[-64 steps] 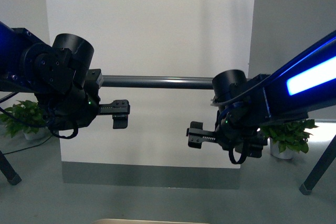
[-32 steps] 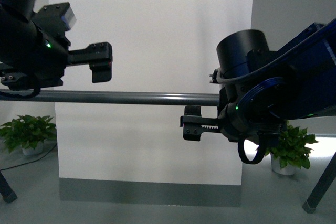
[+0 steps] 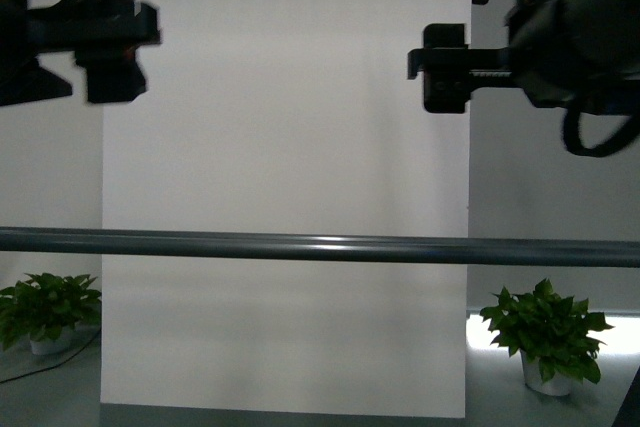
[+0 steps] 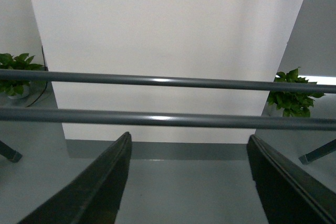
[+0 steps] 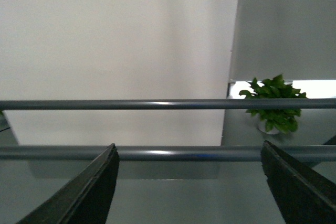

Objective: Move hamper under clothes hanger

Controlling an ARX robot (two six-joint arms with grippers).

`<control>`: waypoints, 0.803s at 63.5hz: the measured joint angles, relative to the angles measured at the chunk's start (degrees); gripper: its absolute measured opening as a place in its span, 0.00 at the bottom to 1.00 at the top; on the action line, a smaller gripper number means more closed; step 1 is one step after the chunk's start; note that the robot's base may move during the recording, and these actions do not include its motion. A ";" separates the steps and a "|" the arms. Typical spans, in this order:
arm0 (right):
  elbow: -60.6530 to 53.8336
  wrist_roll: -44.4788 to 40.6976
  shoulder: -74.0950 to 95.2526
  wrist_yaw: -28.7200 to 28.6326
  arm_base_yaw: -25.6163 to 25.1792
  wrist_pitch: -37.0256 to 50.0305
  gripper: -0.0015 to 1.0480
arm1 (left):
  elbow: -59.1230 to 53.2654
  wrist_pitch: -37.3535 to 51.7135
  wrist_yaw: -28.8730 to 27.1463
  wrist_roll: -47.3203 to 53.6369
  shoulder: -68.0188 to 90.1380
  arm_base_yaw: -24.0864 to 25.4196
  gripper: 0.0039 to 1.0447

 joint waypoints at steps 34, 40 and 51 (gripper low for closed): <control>-48.22 0.04 -25.22 -12.39 -11.47 19.71 0.02 | -37.92 15.47 4.68 0.66 -17.77 5.92 0.03; -51.95 0.04 -27.39 -13.25 -12.68 20.55 0.02 | -41.18 15.93 8.55 0.85 -20.31 8.50 0.03; -57.86 0.04 -32.41 -15.34 -14.60 21.49 0.02 | -45.75 16.33 8.66 0.90 -24.70 9.97 0.03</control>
